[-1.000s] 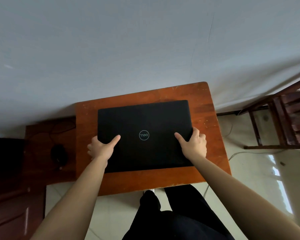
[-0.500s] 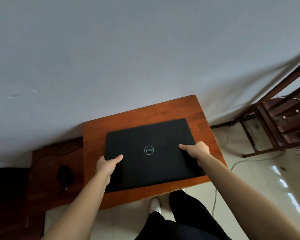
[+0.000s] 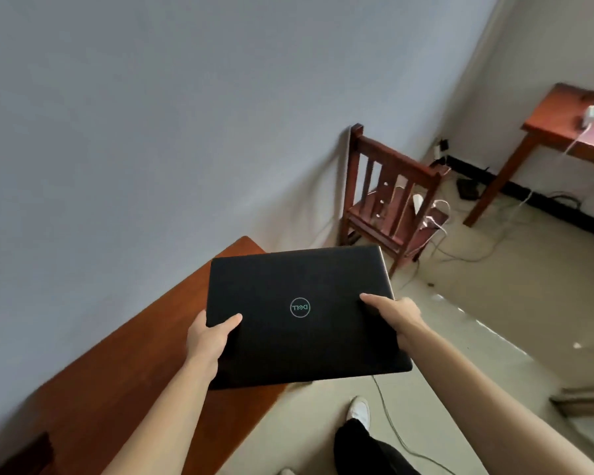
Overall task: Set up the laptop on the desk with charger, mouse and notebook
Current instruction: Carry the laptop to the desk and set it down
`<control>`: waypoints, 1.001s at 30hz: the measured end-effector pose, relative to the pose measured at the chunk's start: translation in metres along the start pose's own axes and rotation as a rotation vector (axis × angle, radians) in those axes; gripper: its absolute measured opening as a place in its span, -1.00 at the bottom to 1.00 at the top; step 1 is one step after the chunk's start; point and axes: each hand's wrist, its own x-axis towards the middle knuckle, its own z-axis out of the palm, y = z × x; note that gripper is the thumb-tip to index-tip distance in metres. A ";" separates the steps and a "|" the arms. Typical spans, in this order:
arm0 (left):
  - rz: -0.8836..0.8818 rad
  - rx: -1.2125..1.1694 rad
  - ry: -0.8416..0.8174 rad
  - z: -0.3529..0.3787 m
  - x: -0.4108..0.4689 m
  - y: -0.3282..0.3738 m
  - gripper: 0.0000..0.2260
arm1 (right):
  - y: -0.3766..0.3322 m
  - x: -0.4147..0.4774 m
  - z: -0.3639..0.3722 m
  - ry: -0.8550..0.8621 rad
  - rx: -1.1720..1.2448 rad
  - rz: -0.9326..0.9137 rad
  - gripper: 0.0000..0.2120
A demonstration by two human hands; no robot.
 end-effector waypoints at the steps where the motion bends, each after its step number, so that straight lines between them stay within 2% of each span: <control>1: 0.037 0.001 -0.040 0.022 -0.002 0.010 -0.51 | 0.002 0.001 -0.023 0.043 0.038 -0.010 -0.34; 7: 0.200 0.040 -0.222 0.151 -0.028 0.067 -0.63 | 0.021 0.031 -0.144 0.229 0.270 -0.041 -0.31; 13: 0.270 0.131 -0.280 0.294 -0.054 0.119 -0.64 | 0.035 0.089 -0.260 0.292 0.388 -0.053 -0.24; 16: 0.276 0.111 -0.321 0.377 -0.071 0.147 -0.68 | 0.035 0.119 -0.328 0.309 0.414 -0.058 -0.26; 23: 0.167 0.008 -0.490 0.536 -0.107 0.217 -0.84 | 0.020 0.176 -0.482 0.303 0.578 -0.126 -0.33; 30: 0.183 0.094 -0.694 0.699 -0.104 0.265 -0.55 | 0.019 0.253 -0.592 0.350 0.734 -0.070 -0.35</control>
